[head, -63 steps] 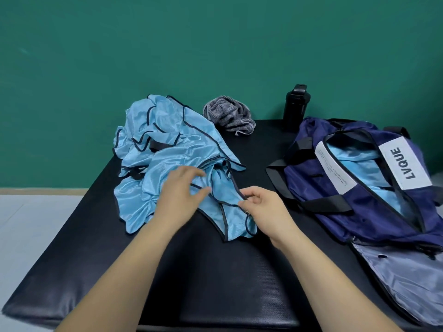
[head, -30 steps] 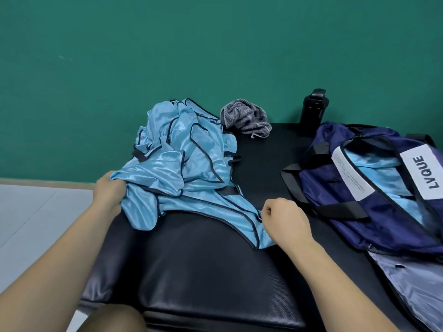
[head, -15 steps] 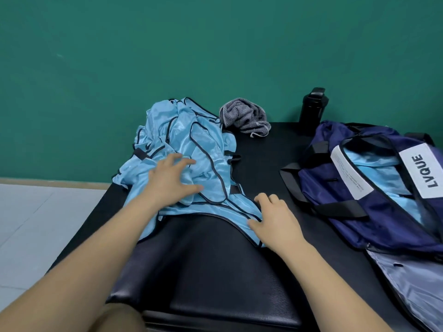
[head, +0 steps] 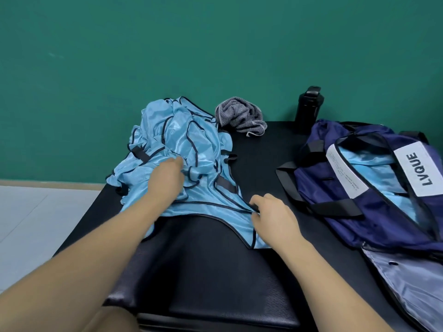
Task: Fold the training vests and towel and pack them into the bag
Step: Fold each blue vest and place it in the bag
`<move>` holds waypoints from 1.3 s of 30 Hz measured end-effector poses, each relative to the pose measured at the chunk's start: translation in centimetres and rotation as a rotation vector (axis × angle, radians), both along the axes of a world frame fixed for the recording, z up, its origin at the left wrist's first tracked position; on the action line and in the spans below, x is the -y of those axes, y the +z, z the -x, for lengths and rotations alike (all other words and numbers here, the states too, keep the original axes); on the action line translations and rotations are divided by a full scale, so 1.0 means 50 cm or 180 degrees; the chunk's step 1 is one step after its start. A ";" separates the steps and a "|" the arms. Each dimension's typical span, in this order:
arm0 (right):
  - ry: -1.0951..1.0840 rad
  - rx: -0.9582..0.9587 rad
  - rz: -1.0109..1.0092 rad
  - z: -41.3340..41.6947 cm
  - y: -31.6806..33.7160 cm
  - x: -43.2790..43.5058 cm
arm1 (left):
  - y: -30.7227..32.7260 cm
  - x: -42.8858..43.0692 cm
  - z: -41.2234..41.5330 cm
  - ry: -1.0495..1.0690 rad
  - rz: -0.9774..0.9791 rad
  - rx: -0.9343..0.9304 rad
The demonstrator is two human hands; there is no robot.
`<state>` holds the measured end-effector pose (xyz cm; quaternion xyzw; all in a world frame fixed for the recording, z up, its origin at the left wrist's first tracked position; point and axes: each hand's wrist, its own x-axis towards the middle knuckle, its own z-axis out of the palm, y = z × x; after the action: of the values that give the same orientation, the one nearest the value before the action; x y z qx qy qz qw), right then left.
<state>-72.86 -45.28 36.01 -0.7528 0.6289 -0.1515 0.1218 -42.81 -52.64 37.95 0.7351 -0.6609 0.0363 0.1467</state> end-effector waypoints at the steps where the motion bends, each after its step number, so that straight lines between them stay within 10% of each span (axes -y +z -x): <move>1: -0.0046 0.0020 0.0015 0.007 0.004 0.003 | 0.010 -0.002 -0.024 0.0071 0.0026 0.0027; 11: -0.0817 -0.0029 0.0089 0.097 0.043 0.014 | 0.010 -0.061 -0.236 0.0728 -0.0038 0.0109; 21: -0.0441 -0.0170 -0.0184 0.046 0.024 0.002 | 0.128 -0.056 -0.099 0.0521 -0.0309 0.0354; 31: 0.0002 -0.0409 -0.0076 0.008 -0.001 -0.019 | 0.037 -0.001 0.058 -0.1379 -0.0750 0.0760; 39: -0.0013 -0.0367 -0.0025 0.003 -0.011 -0.014 | 0.001 0.033 0.006 -0.1238 -0.0687 0.1870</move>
<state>-72.99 -44.58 35.47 -0.7585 0.6370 -0.1056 0.0880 -43.10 -54.28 37.98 0.5652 -0.8022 0.1473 -0.1236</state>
